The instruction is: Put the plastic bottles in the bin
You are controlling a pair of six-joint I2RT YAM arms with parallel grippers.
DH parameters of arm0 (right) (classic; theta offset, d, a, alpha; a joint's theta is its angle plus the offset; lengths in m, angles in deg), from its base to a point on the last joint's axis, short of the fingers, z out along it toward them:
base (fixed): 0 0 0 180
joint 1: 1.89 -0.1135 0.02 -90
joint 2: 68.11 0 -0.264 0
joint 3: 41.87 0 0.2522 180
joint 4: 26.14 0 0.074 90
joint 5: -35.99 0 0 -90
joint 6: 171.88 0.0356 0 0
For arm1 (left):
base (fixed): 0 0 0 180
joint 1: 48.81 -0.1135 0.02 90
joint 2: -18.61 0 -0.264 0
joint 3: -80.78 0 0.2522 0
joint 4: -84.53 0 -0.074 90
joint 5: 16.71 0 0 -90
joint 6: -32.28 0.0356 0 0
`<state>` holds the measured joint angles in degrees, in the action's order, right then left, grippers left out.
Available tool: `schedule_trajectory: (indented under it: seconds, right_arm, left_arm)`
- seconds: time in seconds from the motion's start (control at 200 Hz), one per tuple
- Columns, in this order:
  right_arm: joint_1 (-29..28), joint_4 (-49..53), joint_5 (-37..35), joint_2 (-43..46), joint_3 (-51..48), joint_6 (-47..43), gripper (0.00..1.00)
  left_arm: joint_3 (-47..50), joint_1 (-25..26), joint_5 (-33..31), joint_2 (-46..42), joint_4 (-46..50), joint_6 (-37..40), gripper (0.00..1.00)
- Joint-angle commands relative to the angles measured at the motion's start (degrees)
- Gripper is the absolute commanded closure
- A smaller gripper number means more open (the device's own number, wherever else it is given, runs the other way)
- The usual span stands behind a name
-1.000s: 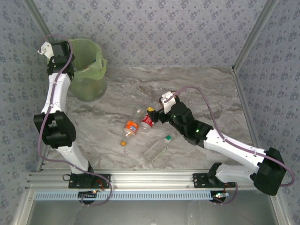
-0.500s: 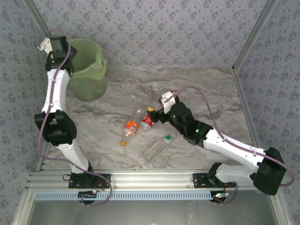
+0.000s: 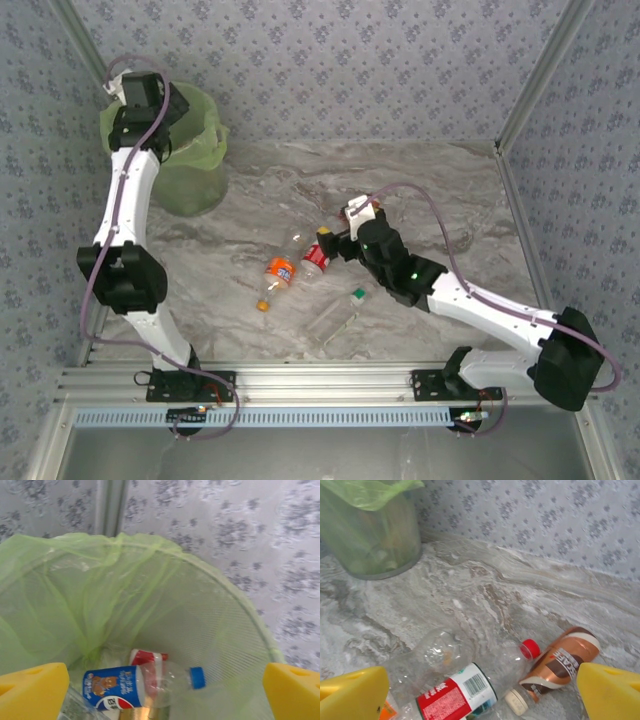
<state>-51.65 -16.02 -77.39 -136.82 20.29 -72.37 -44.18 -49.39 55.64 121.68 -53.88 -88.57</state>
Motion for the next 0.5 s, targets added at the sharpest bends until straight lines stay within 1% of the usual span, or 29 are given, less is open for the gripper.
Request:
schedule_trajectory:
  seconds: [0.0, 0.185, 0.275, 0.405, 0.495]
  right_arm:
    - [2.19, 3.44, -3.61, -0.46, 0.47, 7.54, 0.01]
    - [6.50, 8.16, -4.70, -1.03, 0.37, 16.91, 0.01]
    - [8.79, 11.81, -6.33, -1.39, 0.56, 22.50, 0.01]
    - [10.77, 14.95, -8.83, -1.60, 0.26, 27.90, 0.01]
    - [11.97, 15.80, -8.77, -1.78, 0.03, 29.12, 0.01]
  left_arm:
    - [5.02, 1.17, 3.31, -7.24, -3.93, 2.38, 0.01]
    - [16.70, 2.17, 9.37, -15.22, -11.44, 1.23, 0.01]
    - [20.14, 2.42, 14.20, -19.01, -11.60, 0.70, 0.01]
    - [26.18, 3.32, 16.39, -24.60, -11.57, 0.60, 0.01]
    - [29.94, 3.36, 18.29, -27.71, -11.64, -0.16, 0.01]
